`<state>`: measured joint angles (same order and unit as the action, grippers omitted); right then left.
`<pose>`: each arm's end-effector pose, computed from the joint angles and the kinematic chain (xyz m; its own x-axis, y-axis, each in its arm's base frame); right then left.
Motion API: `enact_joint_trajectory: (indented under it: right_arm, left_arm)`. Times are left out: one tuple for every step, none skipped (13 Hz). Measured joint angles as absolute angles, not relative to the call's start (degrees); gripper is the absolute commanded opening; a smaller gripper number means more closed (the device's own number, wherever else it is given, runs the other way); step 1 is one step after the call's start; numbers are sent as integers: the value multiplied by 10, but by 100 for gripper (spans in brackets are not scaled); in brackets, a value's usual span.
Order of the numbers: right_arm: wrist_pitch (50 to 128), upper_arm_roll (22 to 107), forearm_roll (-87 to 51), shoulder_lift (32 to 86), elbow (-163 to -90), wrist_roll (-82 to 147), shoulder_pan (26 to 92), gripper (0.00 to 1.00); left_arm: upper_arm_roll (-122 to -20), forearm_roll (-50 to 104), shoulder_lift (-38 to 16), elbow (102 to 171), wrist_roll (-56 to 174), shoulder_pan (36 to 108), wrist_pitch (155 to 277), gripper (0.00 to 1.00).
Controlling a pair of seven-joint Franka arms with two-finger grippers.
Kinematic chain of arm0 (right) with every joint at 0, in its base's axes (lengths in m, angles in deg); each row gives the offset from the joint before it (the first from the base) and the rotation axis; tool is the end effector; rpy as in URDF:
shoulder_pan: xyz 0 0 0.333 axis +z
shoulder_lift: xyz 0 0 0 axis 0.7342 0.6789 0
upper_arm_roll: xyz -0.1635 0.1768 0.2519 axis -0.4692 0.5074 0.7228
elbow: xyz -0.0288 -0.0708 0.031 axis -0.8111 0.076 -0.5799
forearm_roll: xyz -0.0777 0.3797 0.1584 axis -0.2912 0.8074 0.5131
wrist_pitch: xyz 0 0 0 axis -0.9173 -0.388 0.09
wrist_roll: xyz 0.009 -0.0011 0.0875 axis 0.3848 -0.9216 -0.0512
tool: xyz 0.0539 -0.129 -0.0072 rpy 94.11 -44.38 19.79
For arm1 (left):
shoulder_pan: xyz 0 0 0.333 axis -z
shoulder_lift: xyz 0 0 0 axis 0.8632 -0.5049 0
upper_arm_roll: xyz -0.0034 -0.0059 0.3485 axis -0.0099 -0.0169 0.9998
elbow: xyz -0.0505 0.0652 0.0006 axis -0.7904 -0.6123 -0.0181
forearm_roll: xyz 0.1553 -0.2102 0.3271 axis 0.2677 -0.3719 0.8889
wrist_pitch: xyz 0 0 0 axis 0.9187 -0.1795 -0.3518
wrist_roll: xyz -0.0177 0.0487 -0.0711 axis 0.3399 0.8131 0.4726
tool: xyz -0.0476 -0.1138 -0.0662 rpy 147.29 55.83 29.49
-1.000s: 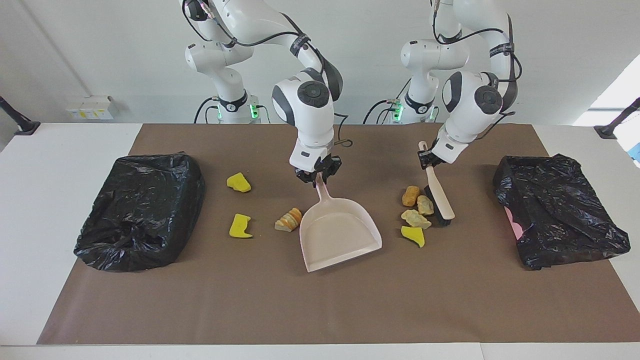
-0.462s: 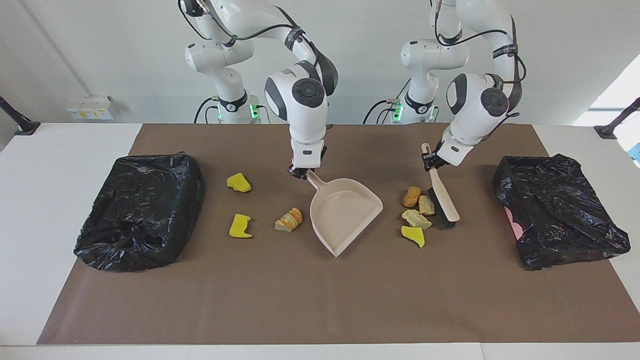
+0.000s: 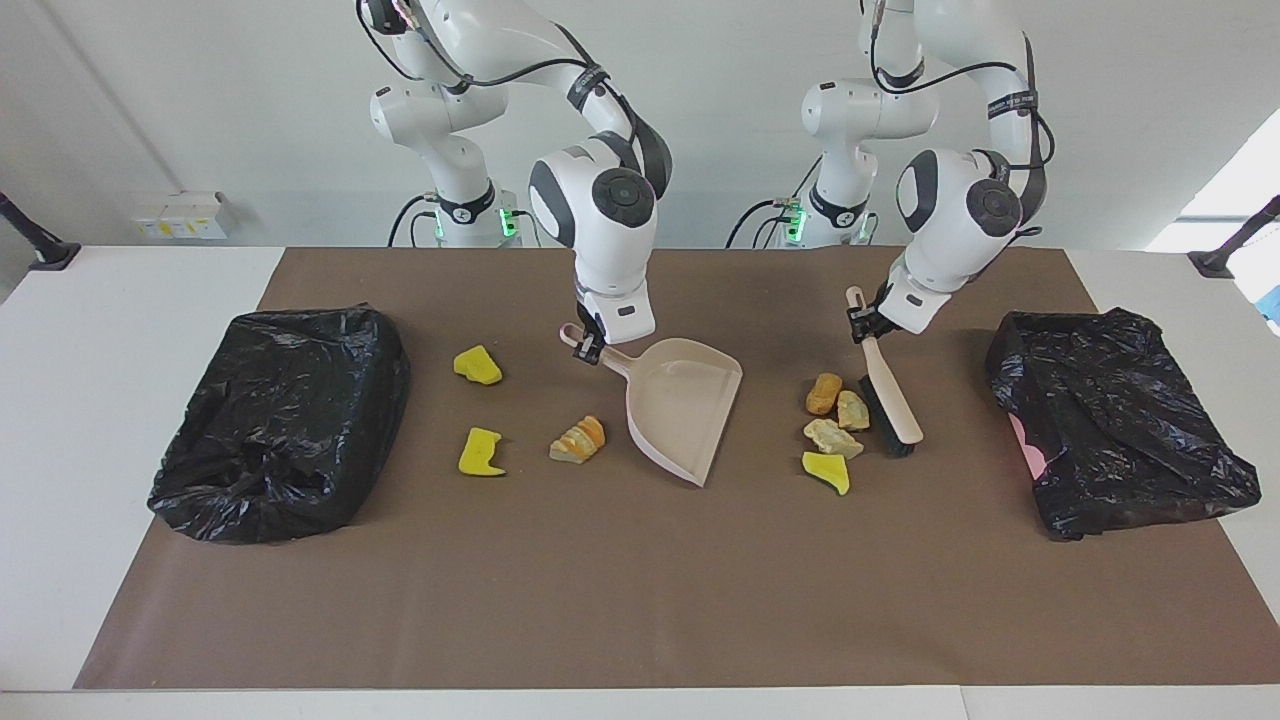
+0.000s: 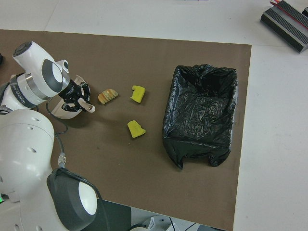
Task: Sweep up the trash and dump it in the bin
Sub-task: 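Slide the dustpan toward the trash pile while the left gripper positions the brush, then sweep the trash pieces into the dustpan with the left gripper's brush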
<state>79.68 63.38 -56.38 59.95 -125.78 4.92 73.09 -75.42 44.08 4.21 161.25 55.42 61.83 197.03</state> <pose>0.5492 0.3237 0.3684 0.3209 0.9249 -0.2040 0.9417 -0.3346 -0.0354 0.4748 -0.0908 0.3399 0.9742 0.1143 -0.1945 0.1286 -0.9897 0.0623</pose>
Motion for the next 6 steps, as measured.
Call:
enact_joint_trajectory:
  right_arm:
    - [806, 634, -572, 604, -1258, 30, 731, 0]
    - [816, 634, -575, 608, -1258, 8, 731, 0]
    - [826, 634, -579, 611, -1258, -12, 731, 0]
    - [834, 634, -586, 614, -1258, -27, 731, 0]
    - [840, 634, -592, 617, -1258, -35, 731, 0]
    - [846, 634, -593, 620, -1258, -43, 731, 0]
  left_arm:
    - [-755, 441, 41, 1617, 553, 622, 1982, 0]
    - [-756, 441, 40, 1620, 553, 628, 1989, 0]
    - [-756, 441, 40, 1622, 554, 636, 1992, 0]
    - [-757, 441, 40, 1623, 556, 647, 1993, 0]
    - [-757, 440, 40, 1624, 565, 661, 1995, 0]
    - [-758, 440, 40, 1624, 583, 679, 1996, 0]
